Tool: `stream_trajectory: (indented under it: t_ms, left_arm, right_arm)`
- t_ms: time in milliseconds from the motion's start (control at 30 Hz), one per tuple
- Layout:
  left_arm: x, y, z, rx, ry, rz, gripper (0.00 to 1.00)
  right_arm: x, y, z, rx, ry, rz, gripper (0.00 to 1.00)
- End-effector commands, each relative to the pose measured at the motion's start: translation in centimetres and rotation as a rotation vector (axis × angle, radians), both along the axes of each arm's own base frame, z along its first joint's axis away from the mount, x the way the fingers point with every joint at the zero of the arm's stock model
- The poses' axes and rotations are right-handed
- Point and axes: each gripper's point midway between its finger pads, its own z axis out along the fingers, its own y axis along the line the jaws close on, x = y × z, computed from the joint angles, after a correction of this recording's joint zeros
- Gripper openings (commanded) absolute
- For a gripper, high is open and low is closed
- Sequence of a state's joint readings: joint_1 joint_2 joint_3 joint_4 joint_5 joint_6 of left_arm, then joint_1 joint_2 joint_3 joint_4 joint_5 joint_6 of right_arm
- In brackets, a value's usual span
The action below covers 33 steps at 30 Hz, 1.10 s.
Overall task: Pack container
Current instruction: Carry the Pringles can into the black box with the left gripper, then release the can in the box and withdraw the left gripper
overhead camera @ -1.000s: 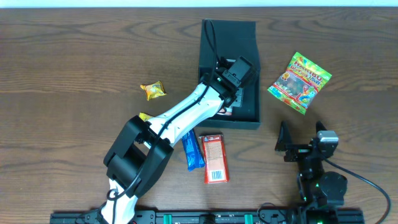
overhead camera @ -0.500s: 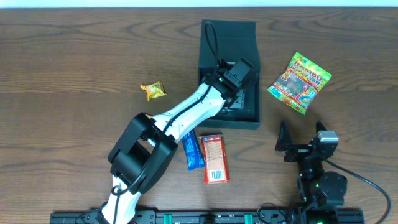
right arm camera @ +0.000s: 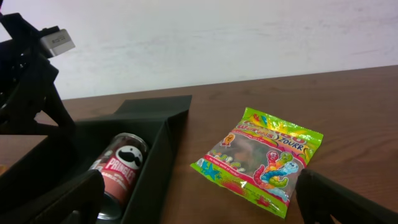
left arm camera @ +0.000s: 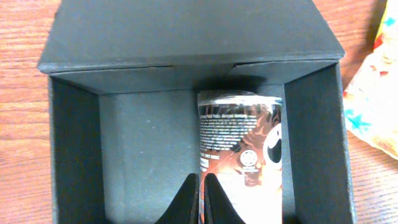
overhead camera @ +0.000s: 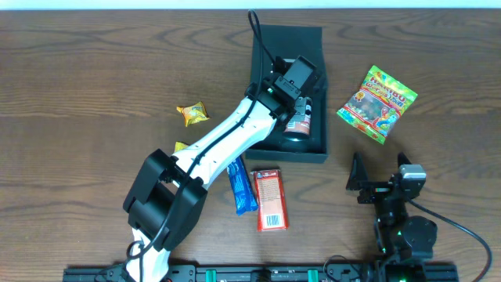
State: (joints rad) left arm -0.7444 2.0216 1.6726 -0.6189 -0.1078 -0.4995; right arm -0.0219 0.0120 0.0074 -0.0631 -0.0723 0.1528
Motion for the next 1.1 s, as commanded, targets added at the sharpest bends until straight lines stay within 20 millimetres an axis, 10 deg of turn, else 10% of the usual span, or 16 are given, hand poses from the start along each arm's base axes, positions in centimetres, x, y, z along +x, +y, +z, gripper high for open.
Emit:
stream_trajectory:
  t_ms: [0,333,733,1067]
  left_arm:
    - [-0.1,-0.8,-0.6,-0.017,0.016,-0.023,0.06]
    - [-0.6,-2.0,-2.0,-0.051,0.053,-0.057,0.06]
    - [-5.7,9.0,-4.6,0.222,0.328,0.407,0.06]
    - [-7.3,8.2,0.3,0.196,0.241,0.338,0.06]
  right_arm:
    - [0.0,0.0,0.0,0.011,0.000,0.003,0.99]
    - [0.0,0.0,0.0,0.011,0.000,0.003,0.99]
    - [0.0,0.0,0.0,0.011,0.000,0.003,0.99]
    - [0.0,0.0,0.0,0.011,0.000,0.003,0.99]
